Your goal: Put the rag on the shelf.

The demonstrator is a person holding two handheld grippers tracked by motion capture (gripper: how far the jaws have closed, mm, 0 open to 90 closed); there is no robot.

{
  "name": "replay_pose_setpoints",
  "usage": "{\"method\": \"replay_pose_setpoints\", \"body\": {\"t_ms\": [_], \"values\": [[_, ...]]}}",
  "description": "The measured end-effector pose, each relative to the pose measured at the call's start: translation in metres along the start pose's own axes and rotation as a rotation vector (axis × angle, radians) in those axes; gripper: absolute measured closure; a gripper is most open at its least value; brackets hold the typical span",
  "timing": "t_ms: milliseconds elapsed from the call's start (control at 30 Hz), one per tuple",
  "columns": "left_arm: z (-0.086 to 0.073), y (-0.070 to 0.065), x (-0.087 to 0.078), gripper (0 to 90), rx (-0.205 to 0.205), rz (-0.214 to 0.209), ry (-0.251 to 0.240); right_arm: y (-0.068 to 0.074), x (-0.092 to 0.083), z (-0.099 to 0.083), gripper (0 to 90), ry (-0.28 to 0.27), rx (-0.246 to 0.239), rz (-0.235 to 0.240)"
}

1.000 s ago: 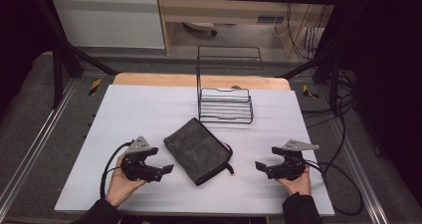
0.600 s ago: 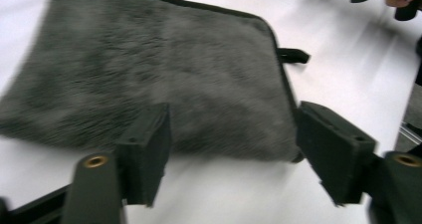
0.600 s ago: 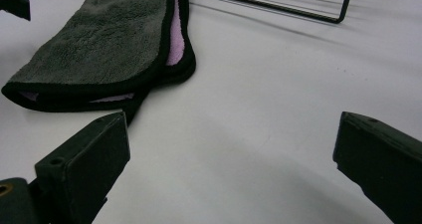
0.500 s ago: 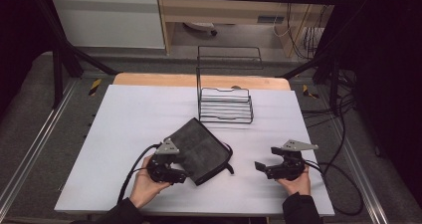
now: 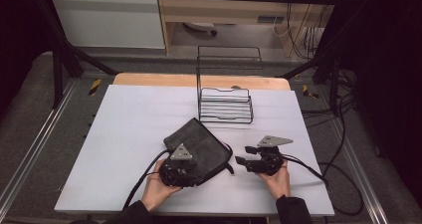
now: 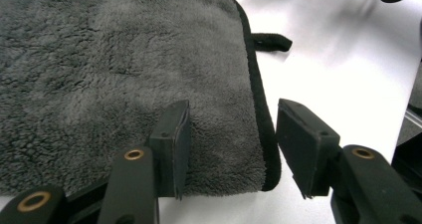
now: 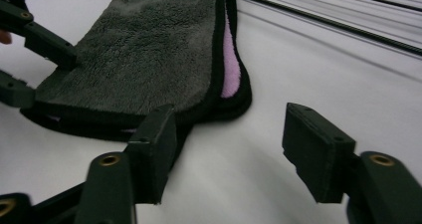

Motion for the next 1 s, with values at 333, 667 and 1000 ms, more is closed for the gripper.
{"method": "replay_pose_setpoints", "body": {"t_ms": [333,667,1000], "values": [[-0.001,0.005,-0.003,45.8,-0.021,0.006,-0.01,0.01,0.038,0.008,71.9,0.052,0.02,0.031],[0.004,0.002,-0.001,41.0,-0.046,-0.003,-0.019,0.005,0.038,0.02,82.5,-0.006,0.036,-0.013],[0.006,-0.009,0.031,40.7,-0.025,0.045,0.048,-0.001,0.047,0.014,75.1,0.058,0.033,-0.05]]}}
Point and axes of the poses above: each handheld gripper's, and its own axes: x roughly forward along the jaws, z roughly out of its top, y roughly to its left, the point moved 3 cm from there along x, roughly forward along the jaws, and after that the axes turned 5 degrees about -y, right-handed, at the moved point
